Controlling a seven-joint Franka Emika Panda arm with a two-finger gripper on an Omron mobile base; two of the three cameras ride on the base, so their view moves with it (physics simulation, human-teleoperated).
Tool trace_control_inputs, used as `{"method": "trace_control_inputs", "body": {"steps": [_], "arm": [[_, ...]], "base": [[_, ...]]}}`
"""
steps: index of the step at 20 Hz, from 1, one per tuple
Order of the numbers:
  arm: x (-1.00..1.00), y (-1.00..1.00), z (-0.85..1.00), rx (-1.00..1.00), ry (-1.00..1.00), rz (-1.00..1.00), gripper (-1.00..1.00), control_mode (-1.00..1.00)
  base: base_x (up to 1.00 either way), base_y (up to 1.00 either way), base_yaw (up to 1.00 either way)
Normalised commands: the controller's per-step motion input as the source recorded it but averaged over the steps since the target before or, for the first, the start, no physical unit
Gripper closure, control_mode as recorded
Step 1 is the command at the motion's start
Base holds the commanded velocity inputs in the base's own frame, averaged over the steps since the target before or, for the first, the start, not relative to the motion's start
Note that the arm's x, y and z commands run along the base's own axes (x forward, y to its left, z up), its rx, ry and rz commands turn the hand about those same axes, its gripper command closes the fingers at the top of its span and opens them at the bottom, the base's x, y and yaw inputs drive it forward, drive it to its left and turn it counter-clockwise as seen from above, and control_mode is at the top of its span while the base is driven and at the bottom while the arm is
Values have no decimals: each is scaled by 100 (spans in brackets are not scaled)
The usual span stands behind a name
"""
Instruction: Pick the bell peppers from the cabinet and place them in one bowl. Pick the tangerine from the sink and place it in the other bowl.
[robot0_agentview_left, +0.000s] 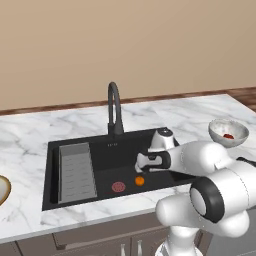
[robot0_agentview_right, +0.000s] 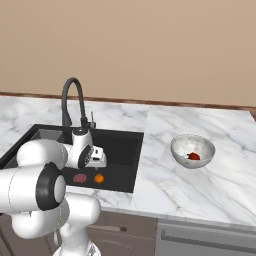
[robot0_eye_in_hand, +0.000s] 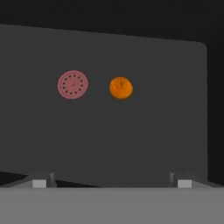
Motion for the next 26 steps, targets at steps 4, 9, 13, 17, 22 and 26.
{"method": "trace_control_inputs", "body": {"steps": [4, 9, 13, 17, 22, 26], "arm": [[0, 0, -14, 0, -12, 0, -100, -100], [3, 0, -4, 0, -13, 0, -100, -100], [5, 0, 0, 0, -10, 0, -100, -100], [0, 0, -4, 0, -7, 0, -100, -100], [7, 0, -11, 0, -11, 0, -100, -100], [8, 0, -14, 0, -12, 0, -100, -100]], "base": [[0, 0, 0], [0, 0, 0], [0, 0, 0], [0, 0, 0], [0, 0, 0], [0, 0, 0]]}}
